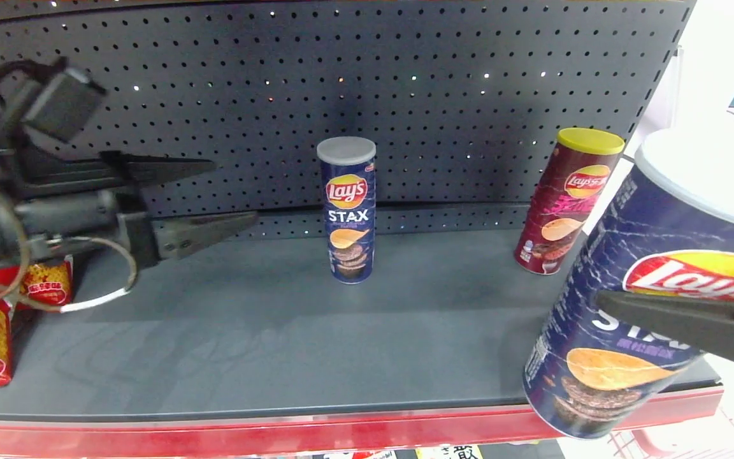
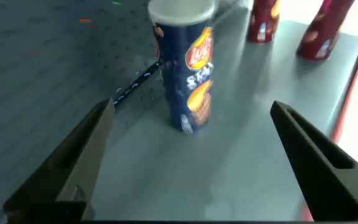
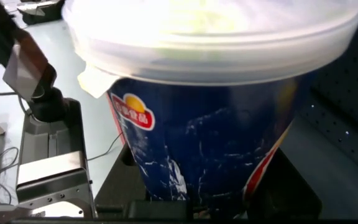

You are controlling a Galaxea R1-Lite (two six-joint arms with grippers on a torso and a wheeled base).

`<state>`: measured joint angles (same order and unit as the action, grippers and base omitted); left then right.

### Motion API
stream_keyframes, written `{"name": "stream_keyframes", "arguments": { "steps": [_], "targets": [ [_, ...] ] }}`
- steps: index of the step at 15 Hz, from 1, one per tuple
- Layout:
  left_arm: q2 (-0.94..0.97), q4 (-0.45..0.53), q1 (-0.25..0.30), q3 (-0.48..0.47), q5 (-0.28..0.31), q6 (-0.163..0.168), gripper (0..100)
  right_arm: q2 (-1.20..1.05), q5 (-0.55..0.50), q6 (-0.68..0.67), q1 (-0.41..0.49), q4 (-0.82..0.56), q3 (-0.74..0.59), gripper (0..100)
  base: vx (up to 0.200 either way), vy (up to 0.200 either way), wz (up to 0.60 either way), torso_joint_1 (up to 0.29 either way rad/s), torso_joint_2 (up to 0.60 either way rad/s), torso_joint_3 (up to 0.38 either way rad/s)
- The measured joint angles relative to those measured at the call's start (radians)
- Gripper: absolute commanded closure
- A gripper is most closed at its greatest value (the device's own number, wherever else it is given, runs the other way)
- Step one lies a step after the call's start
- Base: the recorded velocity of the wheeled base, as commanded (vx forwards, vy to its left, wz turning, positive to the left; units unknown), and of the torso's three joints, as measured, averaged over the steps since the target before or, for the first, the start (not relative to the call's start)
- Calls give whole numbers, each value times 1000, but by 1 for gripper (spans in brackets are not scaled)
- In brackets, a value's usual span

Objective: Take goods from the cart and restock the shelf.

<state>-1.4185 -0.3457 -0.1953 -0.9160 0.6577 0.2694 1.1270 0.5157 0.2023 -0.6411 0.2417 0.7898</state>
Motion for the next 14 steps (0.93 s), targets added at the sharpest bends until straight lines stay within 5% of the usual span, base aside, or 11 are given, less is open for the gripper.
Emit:
{"name": "stream_keyframes", "arguments": {
  "steps": [4, 14],
  "targets": [
    [-349, -69, -16, -200, 112, 56, 0, 16, 1, -15, 2, 1, 6, 100, 0, 0, 0, 0, 0, 0],
    [-605, -77, -113, -394, 123, 43, 0, 34, 1, -16, -1, 1, -10, 100, 0, 0, 0, 0, 0, 0]
  ]
}}
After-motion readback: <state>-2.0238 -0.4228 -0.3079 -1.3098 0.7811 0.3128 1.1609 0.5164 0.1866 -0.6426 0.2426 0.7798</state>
